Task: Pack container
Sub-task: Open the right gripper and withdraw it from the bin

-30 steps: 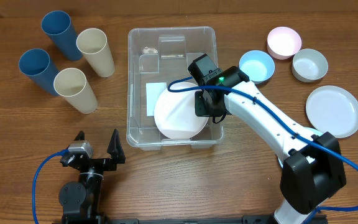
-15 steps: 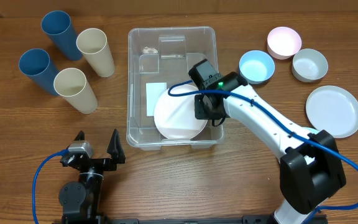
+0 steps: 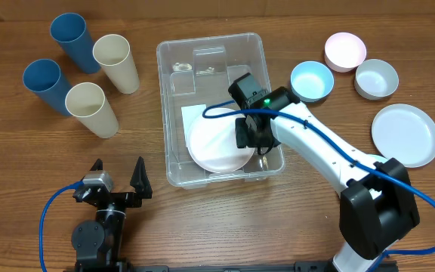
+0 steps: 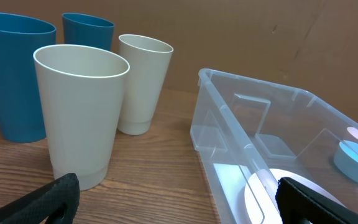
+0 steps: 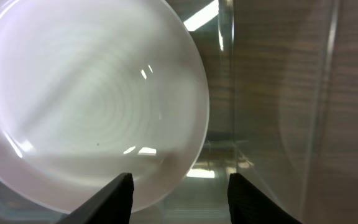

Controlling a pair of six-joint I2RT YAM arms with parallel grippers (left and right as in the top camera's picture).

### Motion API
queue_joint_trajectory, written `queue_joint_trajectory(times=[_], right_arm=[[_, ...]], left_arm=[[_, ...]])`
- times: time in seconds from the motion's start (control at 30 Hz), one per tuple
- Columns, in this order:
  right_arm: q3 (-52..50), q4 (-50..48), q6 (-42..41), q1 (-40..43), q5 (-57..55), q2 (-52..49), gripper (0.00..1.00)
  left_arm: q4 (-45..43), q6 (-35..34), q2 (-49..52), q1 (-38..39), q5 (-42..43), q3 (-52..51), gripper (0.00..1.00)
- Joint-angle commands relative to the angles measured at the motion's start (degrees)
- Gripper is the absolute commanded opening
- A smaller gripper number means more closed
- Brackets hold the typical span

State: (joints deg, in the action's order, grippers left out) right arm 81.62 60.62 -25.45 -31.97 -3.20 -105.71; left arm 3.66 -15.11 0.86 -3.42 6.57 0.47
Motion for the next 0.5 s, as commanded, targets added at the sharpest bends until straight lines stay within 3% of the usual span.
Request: queue_joint_trajectory(times=[0.0, 0.17, 0.27, 0.47], right_arm=[[9.1, 4.3, 0.6, 0.0, -0.3, -0.2, 0.51], [23.7, 16.8, 1.2, 0.9, -0.6, -0.2, 0.51], [29.1, 24.7, -2.5, 4.4, -5.2, -0.2, 0.5], [28.1, 31.4, -4.7, 15.2, -6.2, -0.2, 0.5]], left_arm=[[0.2, -0.7, -0.6, -0.4, -0.4, -0.2, 1.0], [0.2, -0.7, -0.6, -0.4, -0.4, -0.2, 1.0], [0.2, -0.7, -0.6, -0.4, -0.4, -0.2, 1.0], [0.2, -0.7, -0.6, -0.4, -0.4, -0.2, 1.0]])
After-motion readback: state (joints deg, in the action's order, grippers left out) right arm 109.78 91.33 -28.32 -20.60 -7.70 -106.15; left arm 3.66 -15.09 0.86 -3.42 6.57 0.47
